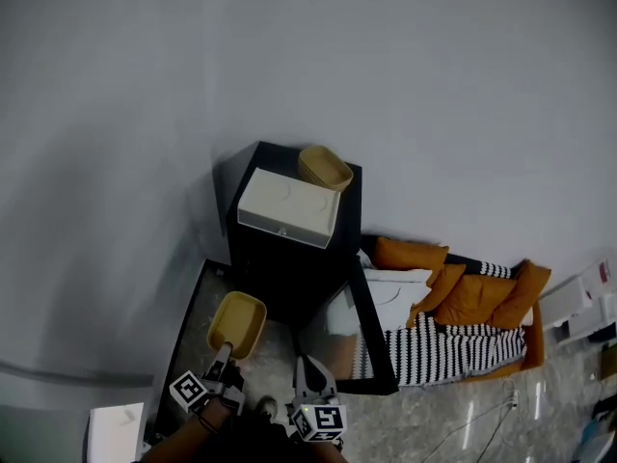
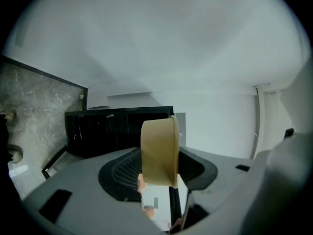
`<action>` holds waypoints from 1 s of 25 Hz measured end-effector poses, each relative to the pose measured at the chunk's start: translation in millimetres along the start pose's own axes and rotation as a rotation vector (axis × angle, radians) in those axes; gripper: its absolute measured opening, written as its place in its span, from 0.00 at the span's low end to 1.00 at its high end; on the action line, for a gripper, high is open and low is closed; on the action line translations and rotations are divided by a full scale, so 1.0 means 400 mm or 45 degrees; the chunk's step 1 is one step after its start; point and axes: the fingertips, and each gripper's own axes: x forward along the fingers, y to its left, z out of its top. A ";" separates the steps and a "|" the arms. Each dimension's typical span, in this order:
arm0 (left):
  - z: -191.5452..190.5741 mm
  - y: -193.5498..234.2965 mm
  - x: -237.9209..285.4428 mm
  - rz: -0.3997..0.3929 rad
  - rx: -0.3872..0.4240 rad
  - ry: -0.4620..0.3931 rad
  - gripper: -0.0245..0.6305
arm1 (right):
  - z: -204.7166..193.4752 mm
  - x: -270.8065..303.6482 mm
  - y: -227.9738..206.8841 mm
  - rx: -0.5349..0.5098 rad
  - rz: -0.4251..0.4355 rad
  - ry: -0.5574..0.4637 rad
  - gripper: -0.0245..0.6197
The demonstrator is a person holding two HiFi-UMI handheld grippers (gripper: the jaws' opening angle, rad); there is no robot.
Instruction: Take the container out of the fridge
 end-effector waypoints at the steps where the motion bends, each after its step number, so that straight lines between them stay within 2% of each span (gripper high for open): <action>1: 0.008 -0.011 -0.015 0.004 -0.004 -0.007 0.35 | 0.005 -0.004 0.009 -0.004 0.001 0.000 0.04; 8: 0.077 -0.080 -0.062 0.026 -0.002 -0.027 0.35 | 0.019 0.003 0.051 -0.034 -0.023 0.007 0.04; 15: 0.161 -0.151 -0.110 -0.018 0.044 -0.056 0.35 | 0.033 0.004 0.137 -0.005 -0.026 0.004 0.04; 25: 0.177 -0.148 -0.125 -0.035 0.013 -0.011 0.35 | 0.051 0.000 0.169 -0.033 -0.073 -0.032 0.04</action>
